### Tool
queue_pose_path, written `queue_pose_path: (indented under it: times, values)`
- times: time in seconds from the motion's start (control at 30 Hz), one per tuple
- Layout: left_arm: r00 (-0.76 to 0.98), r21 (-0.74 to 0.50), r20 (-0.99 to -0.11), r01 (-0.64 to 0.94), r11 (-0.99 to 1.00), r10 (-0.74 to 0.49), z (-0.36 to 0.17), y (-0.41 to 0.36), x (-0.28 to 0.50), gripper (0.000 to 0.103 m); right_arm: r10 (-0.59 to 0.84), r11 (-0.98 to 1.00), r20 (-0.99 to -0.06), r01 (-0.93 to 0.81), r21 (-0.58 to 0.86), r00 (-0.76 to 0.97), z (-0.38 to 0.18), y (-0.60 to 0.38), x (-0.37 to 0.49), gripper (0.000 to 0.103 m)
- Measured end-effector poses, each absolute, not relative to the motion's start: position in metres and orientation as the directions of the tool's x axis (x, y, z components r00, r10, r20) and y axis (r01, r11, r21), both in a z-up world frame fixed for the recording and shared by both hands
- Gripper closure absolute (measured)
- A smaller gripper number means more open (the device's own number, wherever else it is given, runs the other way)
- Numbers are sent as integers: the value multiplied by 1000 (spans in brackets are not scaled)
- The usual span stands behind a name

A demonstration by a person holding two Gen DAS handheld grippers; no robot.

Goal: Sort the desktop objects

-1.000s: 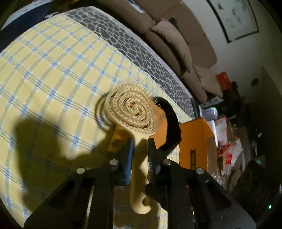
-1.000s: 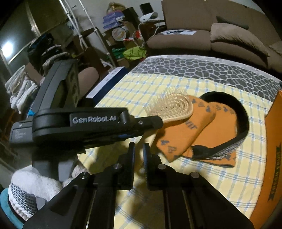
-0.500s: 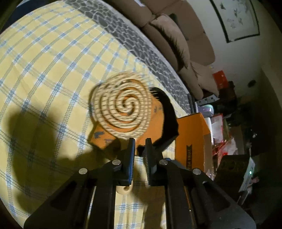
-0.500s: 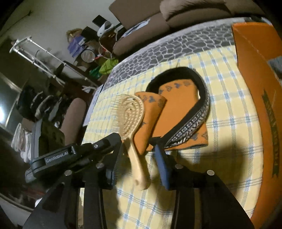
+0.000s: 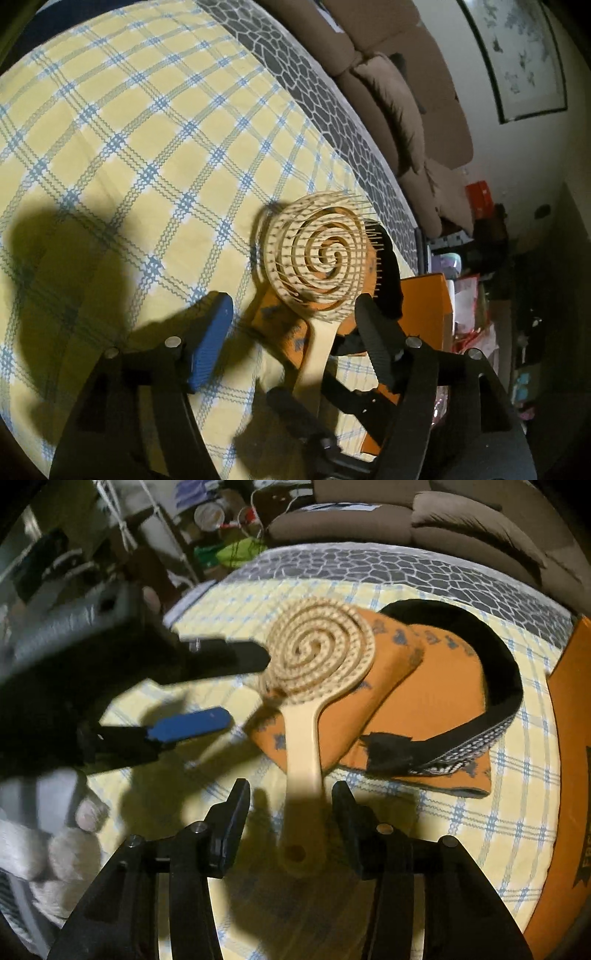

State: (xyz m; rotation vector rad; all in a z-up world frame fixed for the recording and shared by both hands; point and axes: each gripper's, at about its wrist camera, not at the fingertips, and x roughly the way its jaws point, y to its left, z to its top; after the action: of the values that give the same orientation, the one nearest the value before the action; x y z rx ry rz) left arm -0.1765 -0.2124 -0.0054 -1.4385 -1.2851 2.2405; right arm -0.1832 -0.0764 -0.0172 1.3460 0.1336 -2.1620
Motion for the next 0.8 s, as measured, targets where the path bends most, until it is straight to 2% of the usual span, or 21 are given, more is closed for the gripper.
queue_pose_path:
  times: [0.03, 0.1, 0.13, 0.23, 0.37, 0.47, 0.6, 0.73, 0.8]
  values:
    - [-512, -744, -650, 279, -607, 561, -7, -212, -178, 35, -416, -822, -852, 532, 203, -318, -20, -79, -183, 58]
    - [-509, -746, -649, 277, -606, 565, -11, -211, -180, 29, -402, -813, -858, 556, 174, -320, -24, -84, -180, 79]
    - [-509, -748, -646, 278, -602, 568, -12, -213, -180, 26, -392, -810, -860, 566, 155, -326, -25, -85, -179, 80]
    - [-510, -760, -635, 276, -588, 580, -16, -213, -183, 25, -415, -792, -853, 587, 168, -316, -24, -85, -177, 82]
    - [-517, -772, -621, 277, -571, 589, -19, -217, -183, 25, -550, -730, -805, 595, 335, -221, -18, -74, -179, 85]
    - [-524, -787, -607, 289, -546, 598, -23, -220, -182, 31, -589, -704, -787, 596, 387, -186, -15, -69, -179, 85]
    - [-526, -804, -588, 293, -517, 615, -27, -223, -183, 30, -633, -667, -761, 597, 446, -139, -14, -62, -180, 85]
    - [-544, -839, -543, 314, -445, 639, -33, -228, -184, 23, -666, -645, -735, 595, 480, -128, -8, -60, -176, 85]
    - [-548, -850, -526, 311, -425, 650, -34, -228, -186, 19, -713, -623, -691, 556, 550, -116, -6, -53, -181, 86]
